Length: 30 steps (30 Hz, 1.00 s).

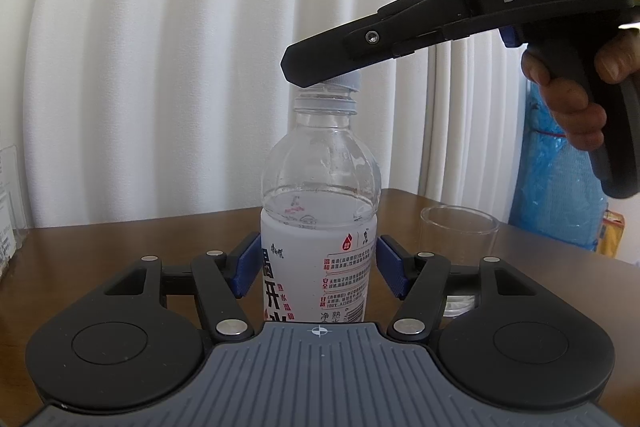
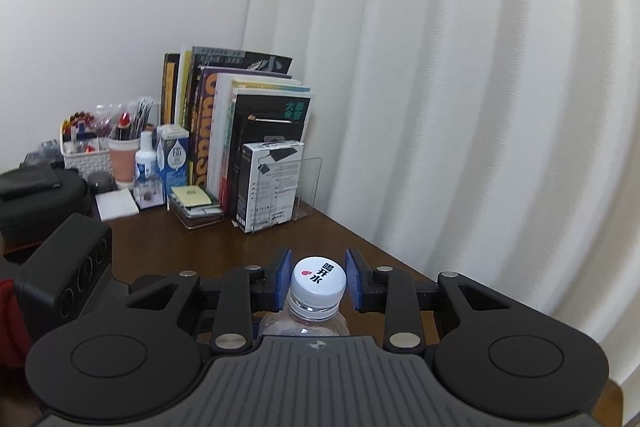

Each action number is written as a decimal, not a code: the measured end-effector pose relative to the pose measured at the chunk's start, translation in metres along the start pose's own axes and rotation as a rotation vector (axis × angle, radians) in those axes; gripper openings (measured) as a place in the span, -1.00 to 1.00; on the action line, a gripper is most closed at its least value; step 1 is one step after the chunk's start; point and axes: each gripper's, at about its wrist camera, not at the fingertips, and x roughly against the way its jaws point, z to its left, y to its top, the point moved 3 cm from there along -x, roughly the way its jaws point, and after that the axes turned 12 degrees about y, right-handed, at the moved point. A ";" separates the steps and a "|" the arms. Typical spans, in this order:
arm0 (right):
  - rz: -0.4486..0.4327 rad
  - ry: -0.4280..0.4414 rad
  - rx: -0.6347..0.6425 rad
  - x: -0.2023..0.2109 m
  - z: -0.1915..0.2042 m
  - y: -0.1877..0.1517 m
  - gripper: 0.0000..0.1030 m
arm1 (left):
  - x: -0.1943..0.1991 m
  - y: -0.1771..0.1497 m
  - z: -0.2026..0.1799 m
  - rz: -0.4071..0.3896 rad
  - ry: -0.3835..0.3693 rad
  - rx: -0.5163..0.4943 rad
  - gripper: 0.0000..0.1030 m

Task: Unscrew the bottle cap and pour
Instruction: 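Keep twisting the cap with the right gripper while the left gripper holds the bottle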

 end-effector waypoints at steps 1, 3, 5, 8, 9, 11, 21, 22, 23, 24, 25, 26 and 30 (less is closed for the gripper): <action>-0.001 0.000 0.000 0.000 0.001 0.000 -0.38 | 0.000 0.000 0.000 0.000 0.000 0.000 0.20; -0.020 -0.003 -0.014 0.002 0.001 -0.003 -0.38 | 0.000 0.000 0.000 0.000 0.000 0.000 0.20; -0.041 -0.006 -0.021 0.003 0.002 -0.006 -0.37 | -0.001 0.000 0.001 0.000 0.000 0.001 0.20; -0.075 -0.003 -0.067 0.006 0.000 -0.010 -0.36 | -0.001 0.000 0.001 0.000 0.000 0.001 0.20; -0.084 -0.002 -0.078 0.007 -0.001 -0.012 -0.35 | -0.001 0.000 0.001 0.000 0.000 0.001 0.20; -0.091 -0.006 -0.079 0.007 -0.001 -0.015 -0.35 | -0.002 0.000 0.001 0.000 0.000 0.002 0.20; -0.096 -0.012 -0.077 0.006 -0.002 -0.017 -0.38 | -0.001 -0.001 0.004 -0.002 -0.001 0.003 0.20; -0.080 -0.002 -0.067 0.006 -0.003 -0.015 -0.38 | -0.001 -0.001 0.004 -0.002 -0.002 0.003 0.20; -0.072 0.004 -0.066 0.006 -0.004 -0.014 -0.38 | -0.001 -0.001 0.003 -0.002 -0.001 0.003 0.20; -0.061 0.015 -0.065 0.007 -0.005 -0.012 -0.38 | 0.000 -0.001 0.002 -0.002 0.000 0.003 0.20; -0.050 0.027 -0.068 0.008 -0.008 -0.009 -0.39 | 0.001 -0.001 0.002 -0.002 0.001 0.002 0.20; -0.040 0.038 -0.072 0.008 -0.009 -0.007 -0.39 | 0.001 -0.001 0.002 -0.001 0.001 0.002 0.20; -0.019 0.057 -0.074 0.009 -0.011 -0.004 -0.38 | 0.001 -0.001 0.002 -0.002 0.002 0.003 0.20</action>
